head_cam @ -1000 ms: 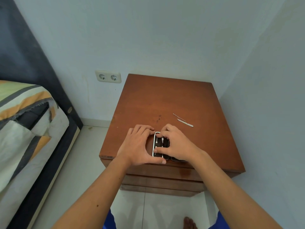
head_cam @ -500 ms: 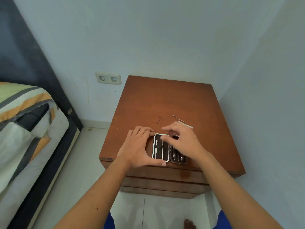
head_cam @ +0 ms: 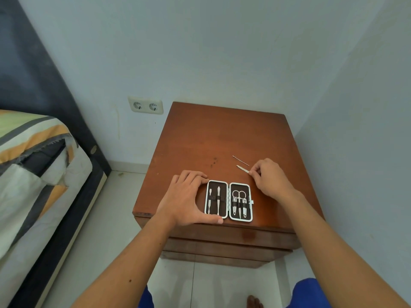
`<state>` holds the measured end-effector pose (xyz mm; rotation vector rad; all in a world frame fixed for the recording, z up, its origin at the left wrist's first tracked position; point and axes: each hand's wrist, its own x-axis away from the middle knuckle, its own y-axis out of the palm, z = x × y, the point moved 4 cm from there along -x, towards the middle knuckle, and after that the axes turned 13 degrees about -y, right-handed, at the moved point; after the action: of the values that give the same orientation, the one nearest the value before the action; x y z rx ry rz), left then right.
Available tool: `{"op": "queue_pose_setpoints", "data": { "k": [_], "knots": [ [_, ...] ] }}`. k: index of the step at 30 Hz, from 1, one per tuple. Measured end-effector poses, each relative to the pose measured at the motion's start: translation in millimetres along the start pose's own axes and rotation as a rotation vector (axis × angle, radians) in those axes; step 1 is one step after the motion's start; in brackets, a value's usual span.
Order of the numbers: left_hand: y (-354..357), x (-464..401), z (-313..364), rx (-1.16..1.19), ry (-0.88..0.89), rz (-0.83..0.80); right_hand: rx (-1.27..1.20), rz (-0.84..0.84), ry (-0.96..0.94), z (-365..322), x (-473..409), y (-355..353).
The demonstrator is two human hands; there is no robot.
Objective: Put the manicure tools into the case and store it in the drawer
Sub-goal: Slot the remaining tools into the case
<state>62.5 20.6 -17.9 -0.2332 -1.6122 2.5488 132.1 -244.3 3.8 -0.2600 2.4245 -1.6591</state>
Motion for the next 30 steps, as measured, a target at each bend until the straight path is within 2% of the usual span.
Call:
{"op": "queue_pose_setpoints", "data": {
  "k": [6,12,17,20,22,27,30],
  "knots": [
    [0.2,0.5,0.2,0.005,0.002,0.005,0.093,-0.068,-0.202,-11.2,14.4,4.8],
    [0.1,0.4,0.4,0.008,-0.001,0.005,-0.028,-0.087,-0.202,-13.2,20.2,5.2],
    [0.0,0.2,0.4,0.007,-0.002,0.005,-0.379,0.126,-0.127,-22.0,21.4,-6.2],
    [0.1,-0.1,0.2,0.0,0.001,0.004,-0.66,0.133,-0.096,-33.9,18.7,-5.3],
    [0.1,-0.1,0.5,-0.005,0.003,0.005,-0.753,0.104,-0.112,-40.9,16.9,-4.5],
    [-0.2,0.2,0.7,-0.011,0.0,0.003,-0.77,0.052,-0.134,-50.2,17.8,2.8],
    [0.0,0.0,1.2,-0.013,0.004,0.011,-0.633,0.046,-0.189,-54.2,19.3,10.8]
  ]
}}
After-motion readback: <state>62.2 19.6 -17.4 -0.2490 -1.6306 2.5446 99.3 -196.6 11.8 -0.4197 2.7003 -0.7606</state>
